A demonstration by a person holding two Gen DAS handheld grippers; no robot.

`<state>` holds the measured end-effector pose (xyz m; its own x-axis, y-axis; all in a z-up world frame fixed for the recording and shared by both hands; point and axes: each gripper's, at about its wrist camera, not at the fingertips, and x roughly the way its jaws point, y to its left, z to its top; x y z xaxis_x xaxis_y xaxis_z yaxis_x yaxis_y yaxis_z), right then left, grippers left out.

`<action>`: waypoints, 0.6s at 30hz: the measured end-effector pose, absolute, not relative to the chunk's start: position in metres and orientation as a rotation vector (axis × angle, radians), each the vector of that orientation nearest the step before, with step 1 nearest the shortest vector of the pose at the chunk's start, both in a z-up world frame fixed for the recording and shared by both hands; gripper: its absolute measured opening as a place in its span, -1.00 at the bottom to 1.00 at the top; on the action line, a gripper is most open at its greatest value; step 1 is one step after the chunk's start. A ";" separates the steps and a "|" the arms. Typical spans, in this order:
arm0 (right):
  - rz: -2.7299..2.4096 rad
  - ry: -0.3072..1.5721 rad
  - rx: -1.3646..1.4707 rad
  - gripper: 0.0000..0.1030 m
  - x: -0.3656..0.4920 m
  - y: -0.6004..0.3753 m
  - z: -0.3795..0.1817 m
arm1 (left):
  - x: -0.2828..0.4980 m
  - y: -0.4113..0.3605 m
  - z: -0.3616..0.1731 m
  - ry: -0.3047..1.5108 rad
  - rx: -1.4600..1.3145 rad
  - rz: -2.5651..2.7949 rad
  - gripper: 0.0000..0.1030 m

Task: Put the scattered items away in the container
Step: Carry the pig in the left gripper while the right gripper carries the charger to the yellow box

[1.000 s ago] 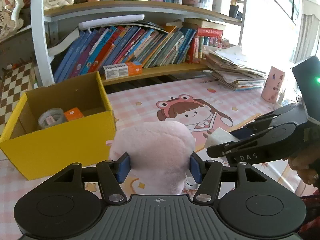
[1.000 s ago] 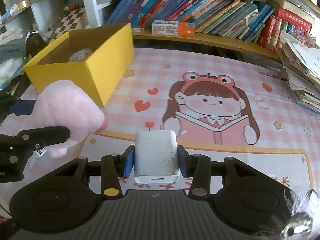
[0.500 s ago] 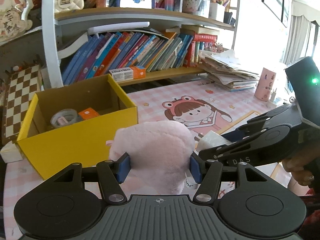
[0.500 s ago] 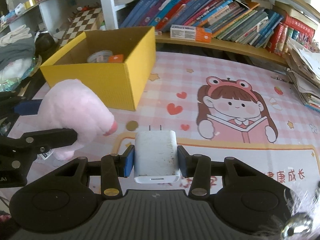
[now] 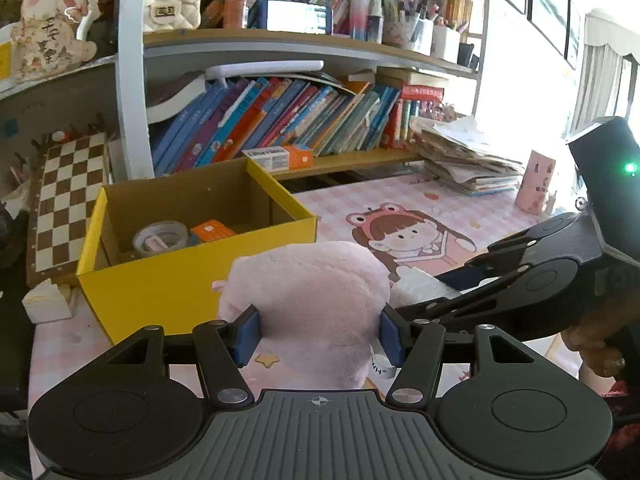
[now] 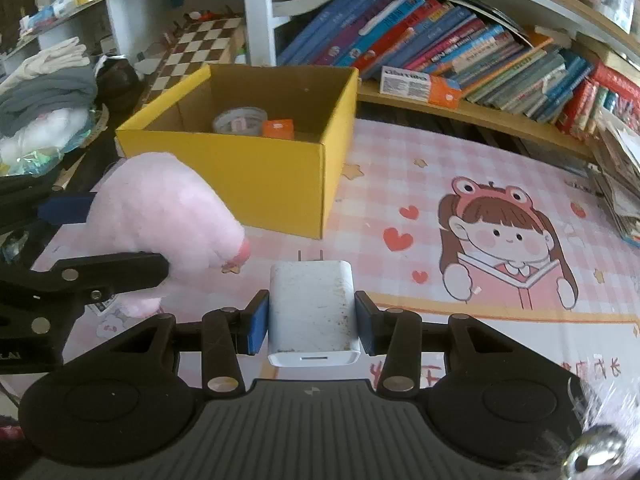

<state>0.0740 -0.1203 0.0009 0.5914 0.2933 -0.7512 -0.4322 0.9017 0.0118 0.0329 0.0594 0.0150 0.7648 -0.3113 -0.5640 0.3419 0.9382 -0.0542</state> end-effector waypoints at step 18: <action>0.473 0.761 -0.212 -0.19 0.105 -0.087 0.031 | 0.057 0.095 0.040 0.485 0.043 -0.288 0.15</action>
<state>0.1051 -0.0866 0.0306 0.6266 0.3337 -0.7043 -0.4838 0.8751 -0.0158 0.0574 0.0946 0.0396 0.8454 -0.2624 -0.4653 0.2826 0.9588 -0.0272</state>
